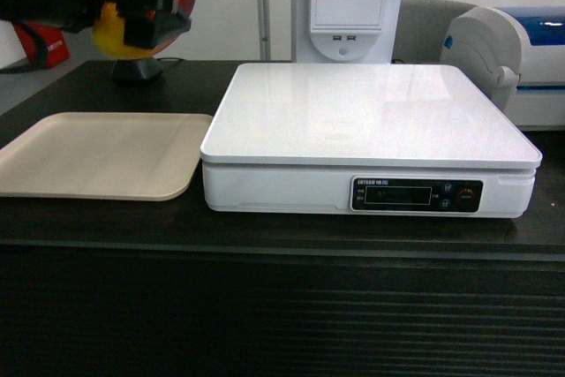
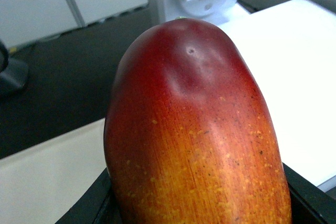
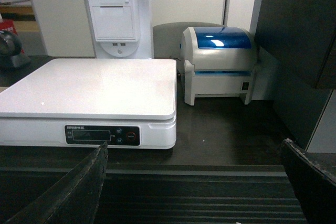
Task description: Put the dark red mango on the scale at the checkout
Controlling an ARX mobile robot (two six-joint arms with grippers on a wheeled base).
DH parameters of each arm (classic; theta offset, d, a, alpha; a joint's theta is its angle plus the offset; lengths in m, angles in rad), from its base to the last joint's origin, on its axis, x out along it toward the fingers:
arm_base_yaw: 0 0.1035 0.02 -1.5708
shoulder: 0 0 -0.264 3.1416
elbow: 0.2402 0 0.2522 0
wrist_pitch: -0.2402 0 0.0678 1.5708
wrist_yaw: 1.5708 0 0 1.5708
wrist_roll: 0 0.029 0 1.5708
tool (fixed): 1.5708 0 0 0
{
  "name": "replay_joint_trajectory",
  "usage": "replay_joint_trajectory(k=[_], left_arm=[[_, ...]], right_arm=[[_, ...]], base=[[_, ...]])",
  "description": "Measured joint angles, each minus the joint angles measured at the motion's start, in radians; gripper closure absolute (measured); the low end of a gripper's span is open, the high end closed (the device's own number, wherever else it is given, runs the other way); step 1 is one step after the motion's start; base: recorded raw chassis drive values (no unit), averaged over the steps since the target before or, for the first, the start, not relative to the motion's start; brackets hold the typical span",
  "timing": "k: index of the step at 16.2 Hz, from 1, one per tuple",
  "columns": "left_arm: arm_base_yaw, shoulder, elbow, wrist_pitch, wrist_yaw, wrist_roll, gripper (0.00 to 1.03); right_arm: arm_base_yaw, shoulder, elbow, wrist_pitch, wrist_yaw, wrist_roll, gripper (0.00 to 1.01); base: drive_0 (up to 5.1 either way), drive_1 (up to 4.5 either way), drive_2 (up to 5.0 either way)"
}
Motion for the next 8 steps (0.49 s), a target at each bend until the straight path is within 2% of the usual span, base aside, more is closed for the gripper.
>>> replay_joint_trajectory(k=[8], left_arm=[[-0.166, 0.122, 0.115, -0.036, -0.014, 0.000, 0.41]], right_arm=[[0.000, 0.000, 0.000, 0.000, 0.000, 0.000, 0.03]], base=[[0.0, 0.00, 0.0]])
